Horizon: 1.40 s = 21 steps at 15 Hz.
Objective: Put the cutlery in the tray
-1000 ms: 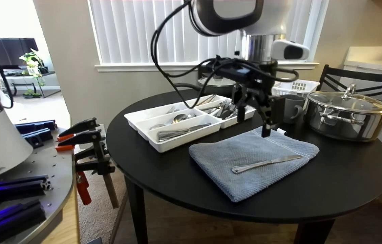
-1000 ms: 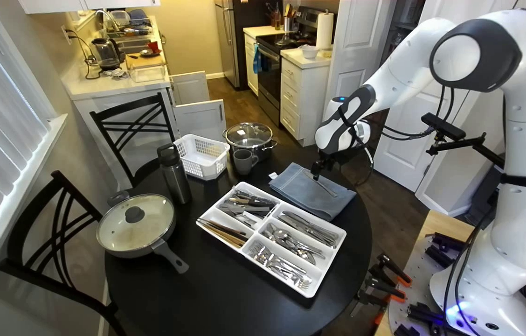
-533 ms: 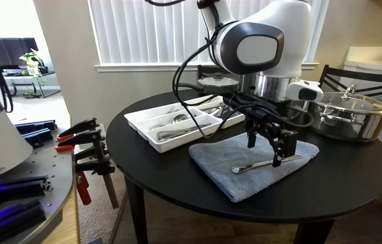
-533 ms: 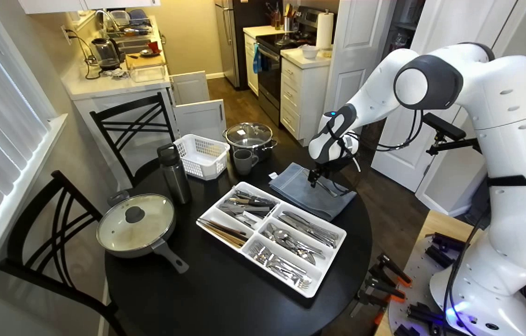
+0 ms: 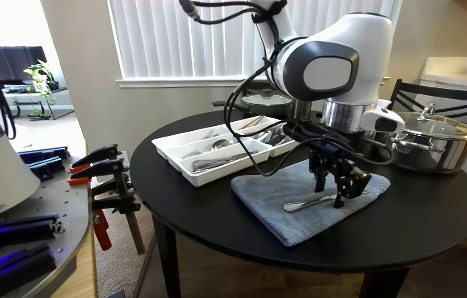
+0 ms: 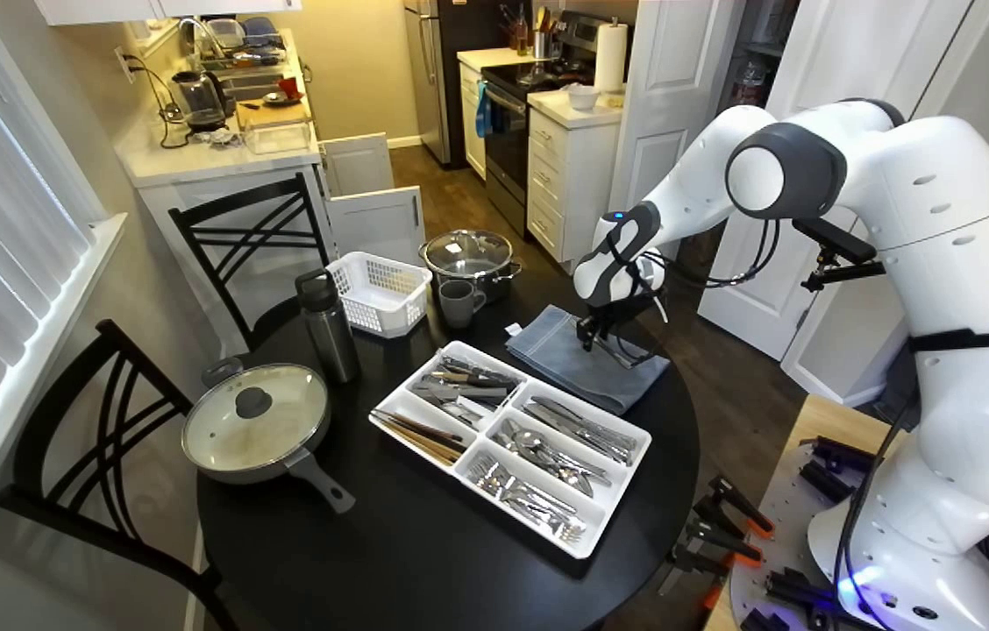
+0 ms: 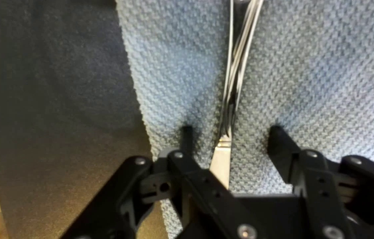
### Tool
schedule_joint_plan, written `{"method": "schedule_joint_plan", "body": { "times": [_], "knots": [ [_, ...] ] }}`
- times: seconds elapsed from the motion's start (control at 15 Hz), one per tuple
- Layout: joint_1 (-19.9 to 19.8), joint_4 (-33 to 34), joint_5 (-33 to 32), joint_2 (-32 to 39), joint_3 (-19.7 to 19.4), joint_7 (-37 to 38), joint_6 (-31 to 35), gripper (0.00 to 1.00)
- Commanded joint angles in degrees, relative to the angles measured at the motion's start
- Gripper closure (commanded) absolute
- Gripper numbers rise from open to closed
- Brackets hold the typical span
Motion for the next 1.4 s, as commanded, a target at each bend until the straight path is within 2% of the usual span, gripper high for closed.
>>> {"method": "schedule_joint_plan", "body": {
  "times": [0.0, 0.27, 0.4, 0.53, 1.33],
  "knots": [
    [-1.26, 1.10, -1.33, 0.27, 0.92, 1.03, -1.42, 0.70],
    [-1.54, 1.02, -1.32, 0.00, 0.84, 0.93, -1.60, 0.96],
    [-1.52, 0.82, -1.37, -0.15, 0.77, 0.98, -1.62, 1.00],
    [-1.53, 0.63, -1.35, -0.29, 0.78, 0.96, -1.57, 0.97],
    [-2.01, -2.53, -0.78, -4.25, 1.68, 0.32, -2.57, 0.97]
  ]
}}
